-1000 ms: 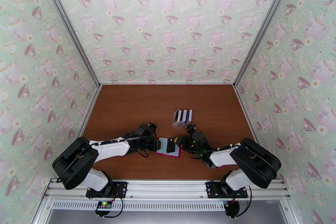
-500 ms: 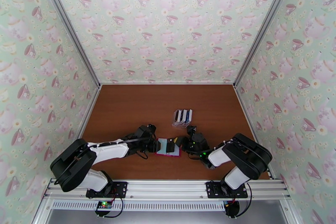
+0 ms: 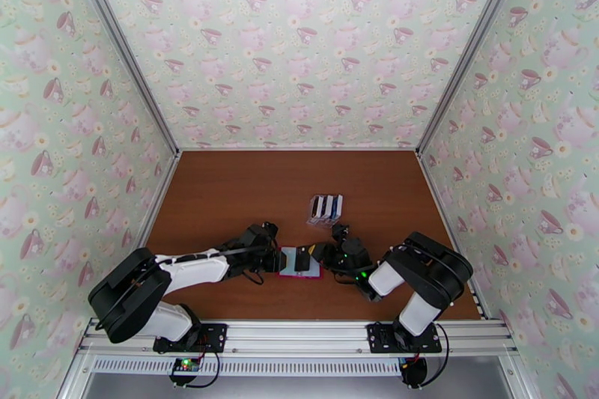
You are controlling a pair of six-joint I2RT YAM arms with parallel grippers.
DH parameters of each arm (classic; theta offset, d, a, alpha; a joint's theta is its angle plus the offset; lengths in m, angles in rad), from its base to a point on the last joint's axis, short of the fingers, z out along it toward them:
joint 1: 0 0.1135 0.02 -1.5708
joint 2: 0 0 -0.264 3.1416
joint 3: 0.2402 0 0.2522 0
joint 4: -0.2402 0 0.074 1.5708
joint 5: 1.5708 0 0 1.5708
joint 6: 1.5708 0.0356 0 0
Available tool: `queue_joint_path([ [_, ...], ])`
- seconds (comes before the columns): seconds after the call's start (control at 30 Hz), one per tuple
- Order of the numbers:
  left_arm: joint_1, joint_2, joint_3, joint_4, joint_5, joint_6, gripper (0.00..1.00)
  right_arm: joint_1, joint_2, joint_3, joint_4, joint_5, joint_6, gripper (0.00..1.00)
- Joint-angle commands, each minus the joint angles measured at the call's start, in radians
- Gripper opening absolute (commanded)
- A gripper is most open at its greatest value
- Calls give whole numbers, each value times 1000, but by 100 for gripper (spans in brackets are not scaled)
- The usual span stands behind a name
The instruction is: Put the credit cards into the card holder
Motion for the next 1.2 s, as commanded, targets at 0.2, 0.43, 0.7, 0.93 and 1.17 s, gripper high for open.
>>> queue_joint_path([
  [0.2,-9,51,-39,-30,2,-32,38,7,5,-9,-5,-35,-1,0],
  [0.43,-10,57,-48,-15,6,-42,38,21,7,0,-17,-34,-2,0],
  [0.7,-16,59,-52,-6,8,-48,38,41,33,15,-12,-21,2,0],
  [0.93,-22,51,-60,0,10,-59,38,52,46,22,-19,14,2,0],
  [1.17,-32,51,-72,19,12,-78,38,52,24,13,-49,79,2,0],
])
